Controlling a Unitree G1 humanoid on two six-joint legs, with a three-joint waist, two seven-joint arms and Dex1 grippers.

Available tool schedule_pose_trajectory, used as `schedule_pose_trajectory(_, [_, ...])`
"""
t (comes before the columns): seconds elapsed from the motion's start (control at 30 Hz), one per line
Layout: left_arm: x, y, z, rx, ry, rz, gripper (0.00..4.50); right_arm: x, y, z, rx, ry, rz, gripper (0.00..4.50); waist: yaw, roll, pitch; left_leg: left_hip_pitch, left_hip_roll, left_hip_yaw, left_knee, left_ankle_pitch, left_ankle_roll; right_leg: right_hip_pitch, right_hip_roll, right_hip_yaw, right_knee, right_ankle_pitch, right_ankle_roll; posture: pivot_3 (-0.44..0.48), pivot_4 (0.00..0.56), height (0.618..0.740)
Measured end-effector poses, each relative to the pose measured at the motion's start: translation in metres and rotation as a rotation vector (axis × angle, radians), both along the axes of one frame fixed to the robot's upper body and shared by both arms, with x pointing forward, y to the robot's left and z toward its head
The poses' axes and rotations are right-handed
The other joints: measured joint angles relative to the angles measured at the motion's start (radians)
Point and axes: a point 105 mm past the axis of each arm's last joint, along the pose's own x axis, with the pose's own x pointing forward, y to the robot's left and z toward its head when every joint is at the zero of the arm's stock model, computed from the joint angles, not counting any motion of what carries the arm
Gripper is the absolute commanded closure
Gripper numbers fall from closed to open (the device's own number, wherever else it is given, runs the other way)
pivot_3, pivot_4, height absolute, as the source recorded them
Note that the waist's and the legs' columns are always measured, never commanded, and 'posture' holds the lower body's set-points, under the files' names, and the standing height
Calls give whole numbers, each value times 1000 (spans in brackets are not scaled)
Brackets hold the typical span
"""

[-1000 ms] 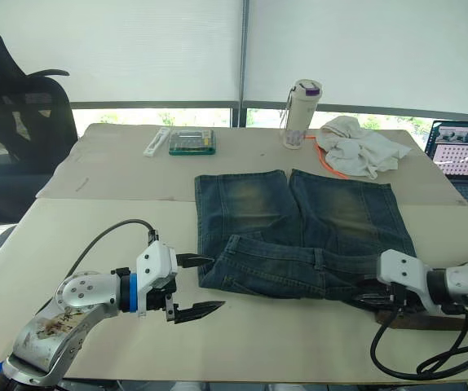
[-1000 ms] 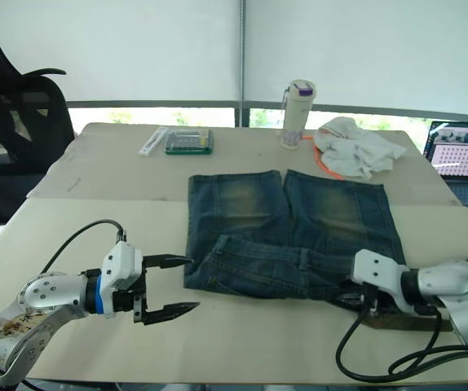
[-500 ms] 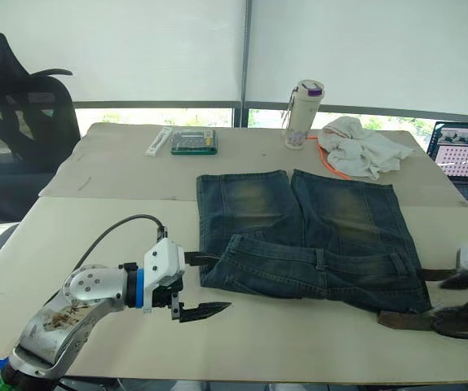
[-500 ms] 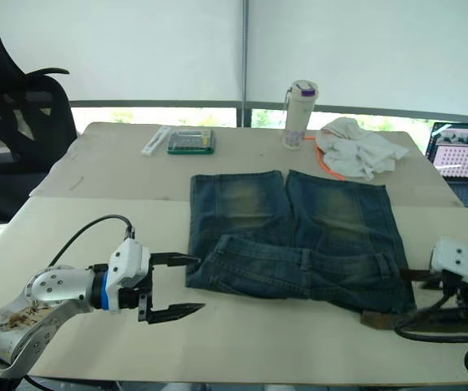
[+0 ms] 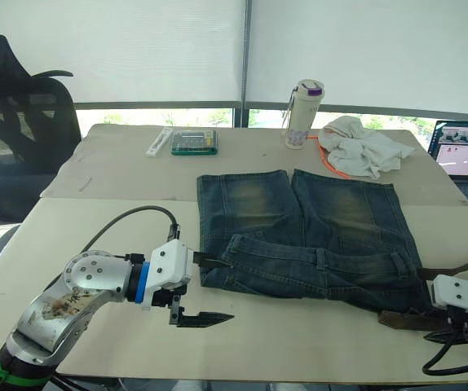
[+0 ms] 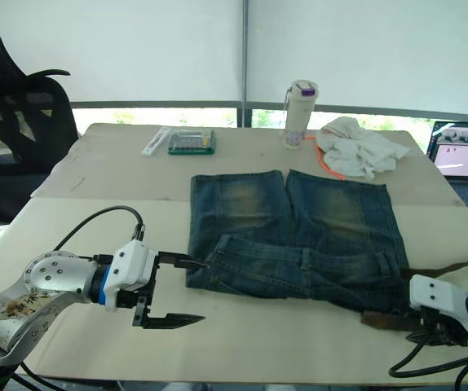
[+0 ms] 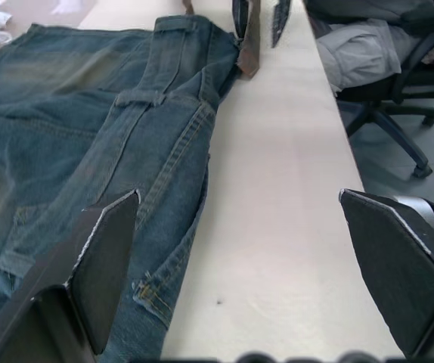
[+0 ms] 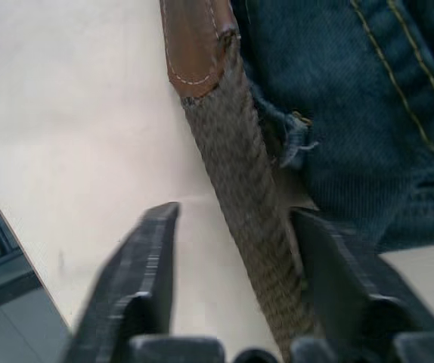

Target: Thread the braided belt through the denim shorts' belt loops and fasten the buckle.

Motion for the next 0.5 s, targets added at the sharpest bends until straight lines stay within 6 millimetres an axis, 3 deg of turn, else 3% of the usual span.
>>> schedule_pose_trajectory(0.1, [2,-2,1,3,-4,-19,0,-3,-1,-2,-6,7,0,4330,1,0,0,0,0,0,0,0,0,0,0,0,1,0,0,0,150,740])
schedule_pose_trajectory(0.13, [2,-2,1,2,-2,-19,0,-5,-2,-3,-6,7,2,4456,1,0,0,0,0,0,0,0,0,0,0,0,1,0,0,0,150,740])
schedule_pose_trajectory(0.3, [10,-6,6,-44,-10,-20,0,-4,-1,13,17,-45,-1,4456,2,0,0,0,0,0,1,0,0,0,0,0,1,0,0,0,150,740])
schedule_pose_trajectory(0.4, [16,-12,10,-102,-3,0,0,5,11,40,104,-115,-23,4456,0,0,0,0,0,-1,1,0,0,0,0,0,1,0,0,0,150,740])
schedule_pose_trajectory(0.5, [23,-26,21,-251,42,20,0,17,35,69,209,-184,1,4456,0,0,0,0,0,-2,1,0,0,1,0,0,3,0,0,0,150,740])
